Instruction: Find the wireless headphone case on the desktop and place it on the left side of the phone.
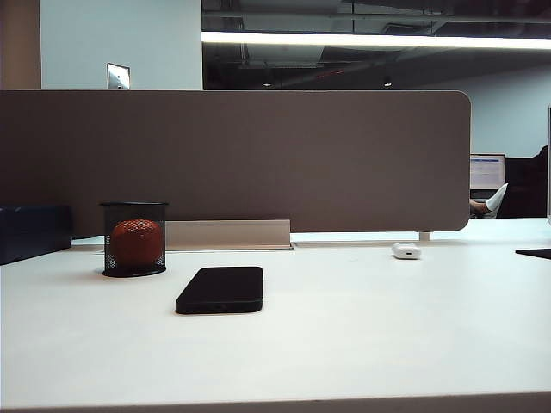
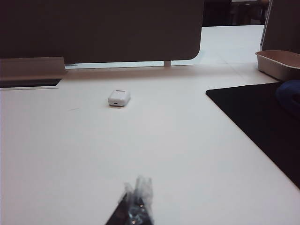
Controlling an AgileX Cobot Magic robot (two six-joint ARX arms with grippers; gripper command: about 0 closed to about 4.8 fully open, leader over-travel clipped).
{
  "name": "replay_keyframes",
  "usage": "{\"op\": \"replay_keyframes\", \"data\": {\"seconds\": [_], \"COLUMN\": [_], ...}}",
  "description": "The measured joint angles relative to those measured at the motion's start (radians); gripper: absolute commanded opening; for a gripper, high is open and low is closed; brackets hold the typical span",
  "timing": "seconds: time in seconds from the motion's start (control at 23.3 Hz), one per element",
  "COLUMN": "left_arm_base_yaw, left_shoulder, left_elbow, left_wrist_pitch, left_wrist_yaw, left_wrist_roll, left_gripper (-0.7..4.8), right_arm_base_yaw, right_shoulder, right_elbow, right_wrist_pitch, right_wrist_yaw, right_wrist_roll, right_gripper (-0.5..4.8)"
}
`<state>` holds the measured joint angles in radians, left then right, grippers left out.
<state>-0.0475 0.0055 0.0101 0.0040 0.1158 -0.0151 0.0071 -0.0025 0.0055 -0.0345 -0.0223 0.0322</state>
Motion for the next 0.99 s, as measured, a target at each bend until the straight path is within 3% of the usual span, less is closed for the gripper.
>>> {"op": "replay_keyframes", "data": {"seconds": [0.82, 0.99], "left_arm_base_yaw": [0.0, 0.0], "left_shoulder": [0.0, 0.0], "left_elbow": [0.0, 0.0], "left_wrist_pitch": [0.0, 0.0], "left_wrist_yaw": [0.0, 0.0], "left_wrist_roll": [0.0, 0.0], "left_gripper": [-0.05, -0.05], "right_arm_base_yaw": [0.0, 0.0], "right_shoulder": [0.0, 0.001], "right_elbow": [0.001, 0.096], "right_wrist_pitch": [0.0, -0.027], "right_wrist_yaw": [-0.001, -0.001], "right_wrist_roll": [0.0, 0.028], "right_gripper": [-0.05, -0.05]}}
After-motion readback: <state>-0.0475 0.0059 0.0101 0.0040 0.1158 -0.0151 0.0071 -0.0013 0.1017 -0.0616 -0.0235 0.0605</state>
